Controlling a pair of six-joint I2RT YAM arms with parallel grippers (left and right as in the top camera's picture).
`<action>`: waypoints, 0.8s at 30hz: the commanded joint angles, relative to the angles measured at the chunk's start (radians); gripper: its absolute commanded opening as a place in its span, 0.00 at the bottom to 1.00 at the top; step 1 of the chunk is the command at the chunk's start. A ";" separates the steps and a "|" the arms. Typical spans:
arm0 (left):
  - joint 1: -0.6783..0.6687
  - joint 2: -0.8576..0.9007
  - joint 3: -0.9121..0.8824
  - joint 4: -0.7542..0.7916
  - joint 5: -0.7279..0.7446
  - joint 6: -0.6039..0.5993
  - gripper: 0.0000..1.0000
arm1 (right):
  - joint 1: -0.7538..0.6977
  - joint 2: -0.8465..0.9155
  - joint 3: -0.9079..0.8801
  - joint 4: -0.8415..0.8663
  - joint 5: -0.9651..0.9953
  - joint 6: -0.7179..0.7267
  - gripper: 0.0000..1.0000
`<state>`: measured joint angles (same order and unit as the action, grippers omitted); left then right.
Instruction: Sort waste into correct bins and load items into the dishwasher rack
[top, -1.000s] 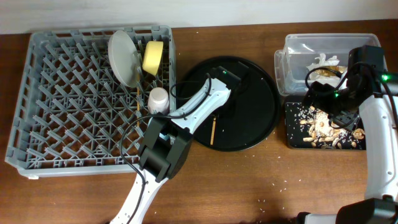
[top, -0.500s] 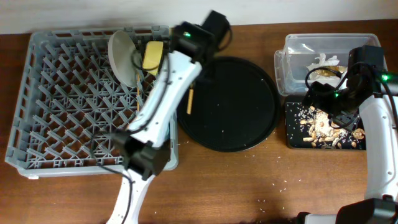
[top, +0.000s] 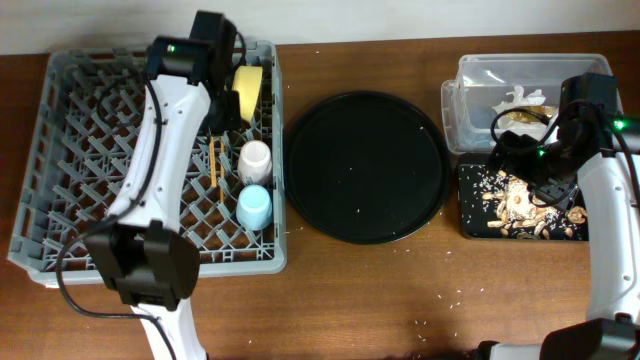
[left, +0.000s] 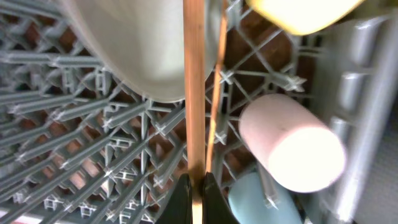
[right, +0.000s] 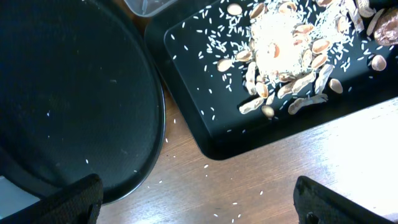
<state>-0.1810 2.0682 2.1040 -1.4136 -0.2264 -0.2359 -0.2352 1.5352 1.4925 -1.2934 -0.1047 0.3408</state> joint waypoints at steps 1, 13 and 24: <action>0.053 0.005 -0.138 0.075 -0.006 0.030 0.00 | -0.002 -0.008 0.011 -0.001 0.012 0.005 0.98; 0.072 0.005 -0.190 0.112 0.059 0.124 0.41 | -0.002 -0.008 0.011 -0.001 0.012 0.005 0.98; 0.072 -0.148 0.258 -0.249 0.134 0.102 0.40 | -0.002 -0.008 0.011 -0.001 0.012 0.005 0.98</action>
<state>-0.1127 2.0529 2.2143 -1.6039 -0.1097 -0.1242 -0.2352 1.5352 1.4925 -1.2934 -0.1047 0.3405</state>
